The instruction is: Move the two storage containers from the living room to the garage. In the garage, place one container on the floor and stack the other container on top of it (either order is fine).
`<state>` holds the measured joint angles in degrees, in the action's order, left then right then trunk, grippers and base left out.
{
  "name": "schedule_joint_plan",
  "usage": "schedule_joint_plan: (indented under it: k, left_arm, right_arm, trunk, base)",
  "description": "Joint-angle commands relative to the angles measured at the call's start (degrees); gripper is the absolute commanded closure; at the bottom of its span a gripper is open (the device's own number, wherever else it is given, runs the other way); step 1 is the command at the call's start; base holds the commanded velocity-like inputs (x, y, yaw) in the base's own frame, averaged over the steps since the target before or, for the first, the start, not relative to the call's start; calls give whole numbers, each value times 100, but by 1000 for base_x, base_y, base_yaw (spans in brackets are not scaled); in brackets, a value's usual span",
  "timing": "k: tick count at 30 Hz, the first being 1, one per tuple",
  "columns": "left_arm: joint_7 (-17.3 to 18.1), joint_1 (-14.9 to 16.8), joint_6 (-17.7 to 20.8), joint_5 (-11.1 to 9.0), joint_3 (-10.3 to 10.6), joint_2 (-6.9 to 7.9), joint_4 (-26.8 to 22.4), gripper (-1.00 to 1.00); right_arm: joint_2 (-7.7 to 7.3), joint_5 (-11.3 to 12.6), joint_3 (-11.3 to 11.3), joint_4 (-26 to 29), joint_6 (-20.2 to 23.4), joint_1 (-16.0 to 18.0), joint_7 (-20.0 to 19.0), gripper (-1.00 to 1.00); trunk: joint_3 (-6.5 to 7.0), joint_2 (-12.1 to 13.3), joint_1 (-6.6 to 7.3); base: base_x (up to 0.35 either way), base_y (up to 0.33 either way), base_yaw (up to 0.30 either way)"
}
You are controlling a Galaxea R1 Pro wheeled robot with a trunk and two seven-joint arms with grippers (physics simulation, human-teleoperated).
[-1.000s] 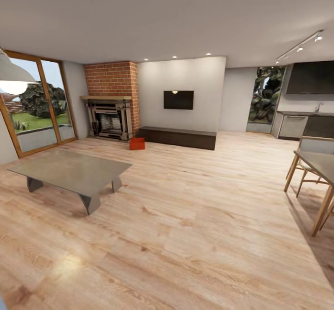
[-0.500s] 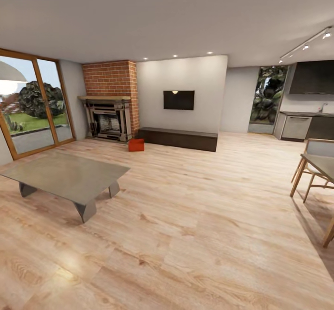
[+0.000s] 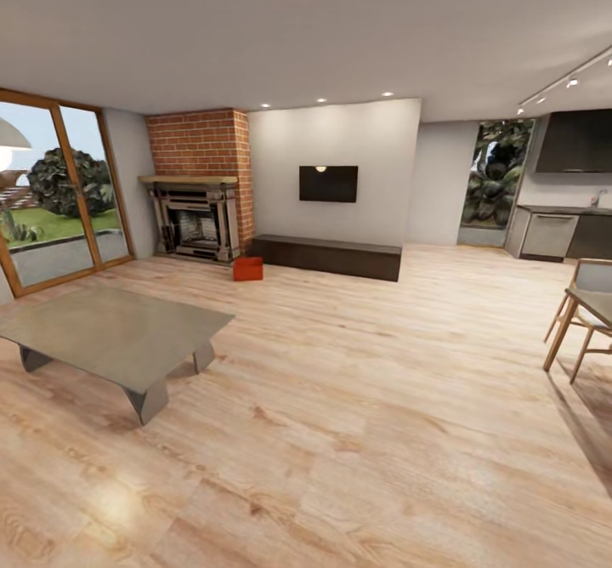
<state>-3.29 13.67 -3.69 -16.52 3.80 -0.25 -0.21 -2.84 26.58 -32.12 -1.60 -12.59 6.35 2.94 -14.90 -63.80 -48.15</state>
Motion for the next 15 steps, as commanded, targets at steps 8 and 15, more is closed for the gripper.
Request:
schedule_joint_plan:
  k: [8,15]
  left_arm:
    - [-15,4,-19,-44,42,-2,4,-100]
    - [-14,4,-19,-44,42,-2,4,-100]
  right_arm:
    - [3,41,-49,-15,-25,6,5,-100]
    - [3,41,-49,-15,-24,6,-3,-100]
  trunk:
    - [-7,-4,-4]
    - [-7,-4,-4]
  base:
    - [322,0,0]
    - [322,0,0]
